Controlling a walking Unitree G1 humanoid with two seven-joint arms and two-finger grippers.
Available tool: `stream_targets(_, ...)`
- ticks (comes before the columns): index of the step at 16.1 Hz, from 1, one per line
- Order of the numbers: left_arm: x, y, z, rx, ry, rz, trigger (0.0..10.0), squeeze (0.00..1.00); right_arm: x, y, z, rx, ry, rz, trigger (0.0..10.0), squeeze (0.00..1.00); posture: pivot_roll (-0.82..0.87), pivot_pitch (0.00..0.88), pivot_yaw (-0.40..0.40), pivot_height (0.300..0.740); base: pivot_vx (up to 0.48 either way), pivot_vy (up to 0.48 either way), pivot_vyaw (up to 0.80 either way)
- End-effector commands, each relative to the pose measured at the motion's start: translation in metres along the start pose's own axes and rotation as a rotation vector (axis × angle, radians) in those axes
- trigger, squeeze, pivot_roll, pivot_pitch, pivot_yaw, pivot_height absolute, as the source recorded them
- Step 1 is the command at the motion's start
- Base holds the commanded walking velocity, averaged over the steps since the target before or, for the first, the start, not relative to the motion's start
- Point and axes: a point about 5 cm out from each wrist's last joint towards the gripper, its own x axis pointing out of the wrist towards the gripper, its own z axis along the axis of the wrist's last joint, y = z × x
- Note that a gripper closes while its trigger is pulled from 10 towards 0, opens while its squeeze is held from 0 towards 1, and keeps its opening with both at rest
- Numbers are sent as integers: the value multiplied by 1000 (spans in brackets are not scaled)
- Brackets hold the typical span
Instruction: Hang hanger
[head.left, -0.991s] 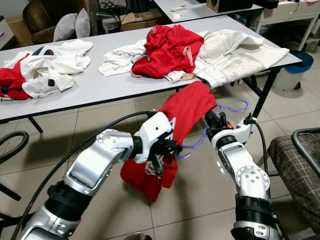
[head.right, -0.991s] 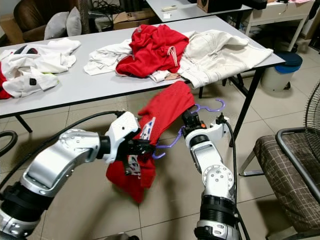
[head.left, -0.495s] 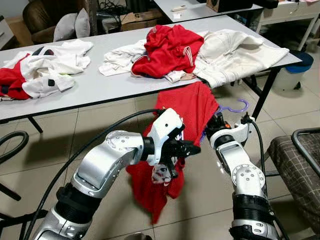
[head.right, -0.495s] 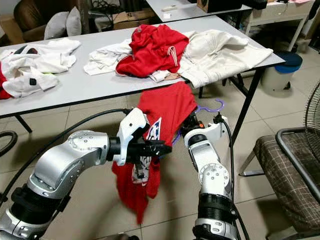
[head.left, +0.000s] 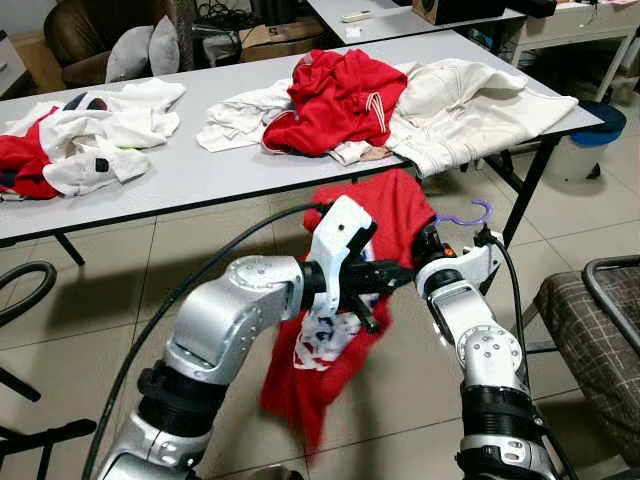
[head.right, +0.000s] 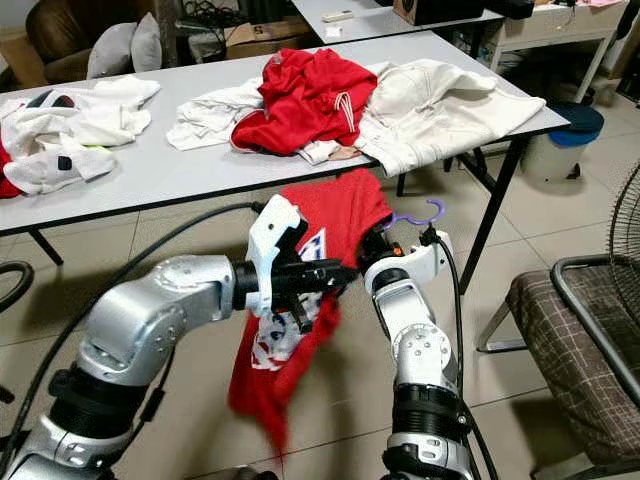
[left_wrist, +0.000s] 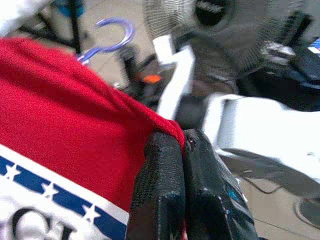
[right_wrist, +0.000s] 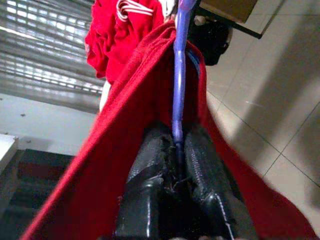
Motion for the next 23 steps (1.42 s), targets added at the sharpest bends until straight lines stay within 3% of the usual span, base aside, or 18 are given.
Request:
stream_targets(1, 0, -1, 6, -26, -34, 5, 0, 0, 5, 12, -6, 21, -3, 20, 10000, 0, -43, 0, 82, 740, 0, 0, 0)
stream_targets(3, 4, -4, 23, -129, -153, -3, 0, 0, 6, 9, -17, -41, 62, 7, 10000, 0, -32, 0, 52, 740, 0, 0, 0)
stream_targets(6, 4, 2, 27, -213, -224, 73, 0, 0, 5, 13, -30, -135, 162, 30, 10000, 0, -21, 0, 7, 740, 0, 0, 0)
stream_targets(7, 2, 4, 28, -267, -262, 119, 0, 0, 4, 14, -43, -281, 253, 48, 10000, 0, -5, 0, -46, 740, 0, 0, 0)
stream_targets(8, 1, 4, 28, -286, -275, 135, 0, 0, 4, 14, -48, -359, 297, 54, 10000, 0, -2, 0, -59, 740, 0, 0, 0)
stream_targets(10, -3, 11, 19, -270, -238, 245, 0, 0, -5, 16, -63, -562, 438, 137, 10000, 0, 6, 0, -89, 740, 0, 0, 0)
stream_targets(11, -7, 18, 10, -204, -166, 324, 0, 0, -9, 16, -60, -658, 449, 152, 10000, 0, 6, 0, -92, 740, 0, 0, 0)
stream_targets(12, -11, 21, 6, -171, -131, 350, 0, 0, -17, 18, -60, -694, 506, 202, 10000, 0, 6, 0, -90, 740, 0, 0, 0)
stream_targets(16, -21, 29, 5, -68, -70, 442, 0, 0, -30, 13, -42, -739, 497, 204, 10000, 0, -10, 0, -60, 740, 0, 0, 0)
stream_targets(18, -28, 41, 1, -9, -27, 536, 0, 0, -42, 18, -33, -739, 512, 270, 10000, 0, -25, 0, -37, 740, 0, 0, 0)
stream_targets(20, -34, 49, 3, 17, -22, 590, 0, 0, -53, 13, -29, -789, 555, 288, 10000, 0, -31, 0, -28, 740, 0, 0, 0)
stream_targets(22, -40, 52, 8, 16, -43, 597, 0, 0, -59, 6, -23, -806, 554, 274, 10000, 0, -39, 0, -16, 740, 0, 0, 0)
stream_targets(23, -43, 51, 10, 17, -44, 571, 0, 0, -61, 5, -15, -758, 516, 270, 10000, 0, -40, 0, -13, 740, 0, 0, 0)
